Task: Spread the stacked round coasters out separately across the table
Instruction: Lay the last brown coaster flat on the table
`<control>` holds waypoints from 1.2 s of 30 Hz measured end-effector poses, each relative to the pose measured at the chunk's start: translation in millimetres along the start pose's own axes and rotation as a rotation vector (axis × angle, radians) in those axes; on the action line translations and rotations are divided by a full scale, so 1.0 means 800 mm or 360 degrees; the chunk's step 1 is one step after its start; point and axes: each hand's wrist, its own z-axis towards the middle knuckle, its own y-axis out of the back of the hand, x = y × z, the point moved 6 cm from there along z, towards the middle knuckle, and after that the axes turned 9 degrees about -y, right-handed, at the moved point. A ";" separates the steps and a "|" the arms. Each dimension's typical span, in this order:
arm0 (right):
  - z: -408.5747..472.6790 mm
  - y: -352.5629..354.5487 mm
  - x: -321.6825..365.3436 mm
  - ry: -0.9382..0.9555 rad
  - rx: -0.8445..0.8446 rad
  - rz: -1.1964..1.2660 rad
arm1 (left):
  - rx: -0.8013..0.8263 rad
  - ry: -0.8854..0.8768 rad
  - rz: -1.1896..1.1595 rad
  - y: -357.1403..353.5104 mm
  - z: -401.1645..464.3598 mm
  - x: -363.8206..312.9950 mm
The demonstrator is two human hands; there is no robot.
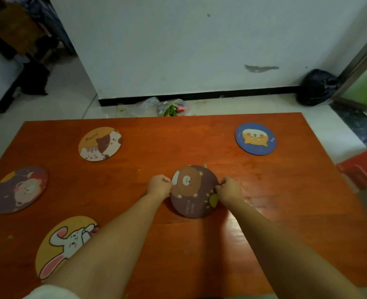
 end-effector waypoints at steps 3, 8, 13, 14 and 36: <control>0.001 0.040 -0.027 -0.0052 -0.0050 0.0050 | 0.0071 -0.0024 -0.0071 -0.032 -0.019 -0.019; 0.005 0.105 -0.087 -0.0016 -0.0115 -0.0006 | 0.0160 -0.0047 -0.0119 -0.107 -0.060 -0.050; 0.015 0.161 -0.165 0.0023 -0.0077 -0.0090 | 0.0119 -0.0009 -0.0107 -0.190 -0.110 -0.064; 0.017 0.169 -0.179 0.0031 -0.0051 -0.0093 | 0.0112 0.0007 -0.0091 -0.205 -0.122 -0.064; 0.025 0.184 -0.275 0.0180 0.0132 -0.0479 | 0.0018 -0.0219 0.0828 -0.287 -0.191 -0.054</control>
